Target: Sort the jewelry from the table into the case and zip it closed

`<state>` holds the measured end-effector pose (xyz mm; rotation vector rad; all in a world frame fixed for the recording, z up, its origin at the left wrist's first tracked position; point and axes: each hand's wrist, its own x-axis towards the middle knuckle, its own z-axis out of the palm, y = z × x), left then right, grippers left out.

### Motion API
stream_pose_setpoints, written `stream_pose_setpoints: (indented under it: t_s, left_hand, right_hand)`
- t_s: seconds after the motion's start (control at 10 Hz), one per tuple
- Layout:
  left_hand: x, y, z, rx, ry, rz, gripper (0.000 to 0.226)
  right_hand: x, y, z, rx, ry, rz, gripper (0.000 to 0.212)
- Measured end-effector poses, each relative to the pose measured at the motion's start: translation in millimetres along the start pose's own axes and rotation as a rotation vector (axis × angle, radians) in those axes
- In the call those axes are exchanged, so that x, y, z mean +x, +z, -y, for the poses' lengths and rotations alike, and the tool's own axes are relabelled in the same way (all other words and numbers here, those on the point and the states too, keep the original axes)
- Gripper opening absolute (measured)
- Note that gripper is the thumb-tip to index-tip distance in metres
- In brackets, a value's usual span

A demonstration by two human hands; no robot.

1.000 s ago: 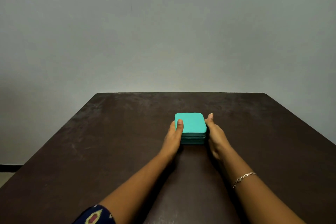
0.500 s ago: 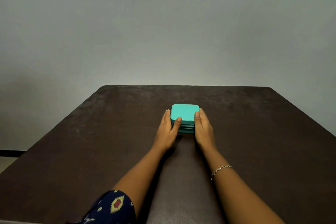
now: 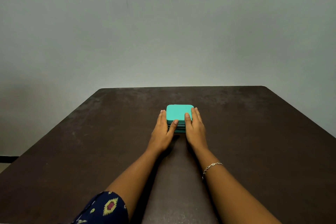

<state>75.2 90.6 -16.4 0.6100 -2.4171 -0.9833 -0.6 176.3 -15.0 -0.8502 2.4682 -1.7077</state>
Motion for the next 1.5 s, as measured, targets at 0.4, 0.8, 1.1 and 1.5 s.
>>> stream_pose_setpoints:
  t_s: [0.4, 0.8, 1.1, 1.5]
  left_hand:
    - [-2.9, 6.2, 5.3, 0.056, 0.127, -0.014, 0.079]
    - [-8.3, 3.5, 17.7, -0.115, 0.178, 0.033, 0.071]
    - [-5.1, 5.1, 14.3, 0.024, 0.107, 0.057, 0.07]
    - [43.6, -42.7, -3.9, 0.363, 0.316, 0.108, 0.069]
  right_hand:
    - [-1.0, 1.8, -2.4, -0.122, -0.003, 0.006, 0.056]
    - [-4.2, 2.2, -16.0, 0.014, -0.032, 0.013, 0.061]
    - [-2.4, -0.3, 1.2, -0.088, 0.027, 0.035, 0.058]
    - [31.9, -25.0, 34.7, -0.401, 0.099, 0.115, 0.077]
